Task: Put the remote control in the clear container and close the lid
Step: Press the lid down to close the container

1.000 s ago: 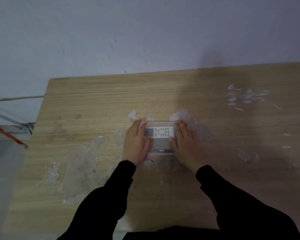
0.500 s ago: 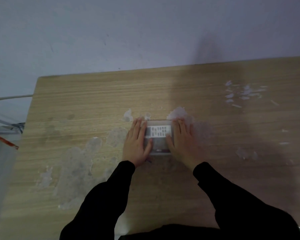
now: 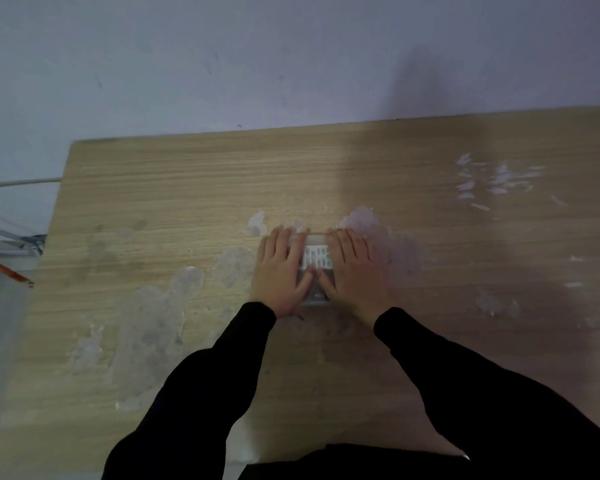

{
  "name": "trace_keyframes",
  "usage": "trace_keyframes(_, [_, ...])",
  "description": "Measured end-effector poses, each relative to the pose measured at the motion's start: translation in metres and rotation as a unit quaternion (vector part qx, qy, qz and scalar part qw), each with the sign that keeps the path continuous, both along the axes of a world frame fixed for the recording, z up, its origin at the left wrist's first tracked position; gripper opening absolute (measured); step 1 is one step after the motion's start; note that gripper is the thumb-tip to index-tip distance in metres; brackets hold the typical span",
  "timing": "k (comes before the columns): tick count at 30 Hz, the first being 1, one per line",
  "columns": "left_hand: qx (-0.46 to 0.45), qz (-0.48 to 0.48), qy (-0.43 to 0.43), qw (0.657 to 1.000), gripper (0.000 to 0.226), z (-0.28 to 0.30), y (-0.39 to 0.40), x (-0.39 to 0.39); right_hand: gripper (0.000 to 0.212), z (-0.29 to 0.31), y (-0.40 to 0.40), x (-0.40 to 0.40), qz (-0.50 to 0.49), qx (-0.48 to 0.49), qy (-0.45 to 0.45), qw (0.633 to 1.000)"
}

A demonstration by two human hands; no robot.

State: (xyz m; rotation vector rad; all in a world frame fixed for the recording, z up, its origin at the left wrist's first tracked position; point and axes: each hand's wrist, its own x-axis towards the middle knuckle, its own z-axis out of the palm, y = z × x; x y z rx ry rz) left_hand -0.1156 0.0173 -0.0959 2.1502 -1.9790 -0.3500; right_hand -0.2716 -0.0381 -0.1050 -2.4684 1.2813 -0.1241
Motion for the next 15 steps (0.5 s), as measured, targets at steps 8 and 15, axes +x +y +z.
trace_keyframes(8, [-0.023, -0.029, 0.046, 0.998, 0.057, -0.015, -0.003, 0.006, 0.065, 0.001, 0.002, -0.004, 0.000, -0.020, -0.032, 0.999])
trace_keyframes(15, [-0.014, -0.013, 0.015, 1.000, 0.058, -0.019, -0.006, 0.002, 0.068, -0.003, -0.001, 0.001, -0.015, 0.003, 0.025, 1.000])
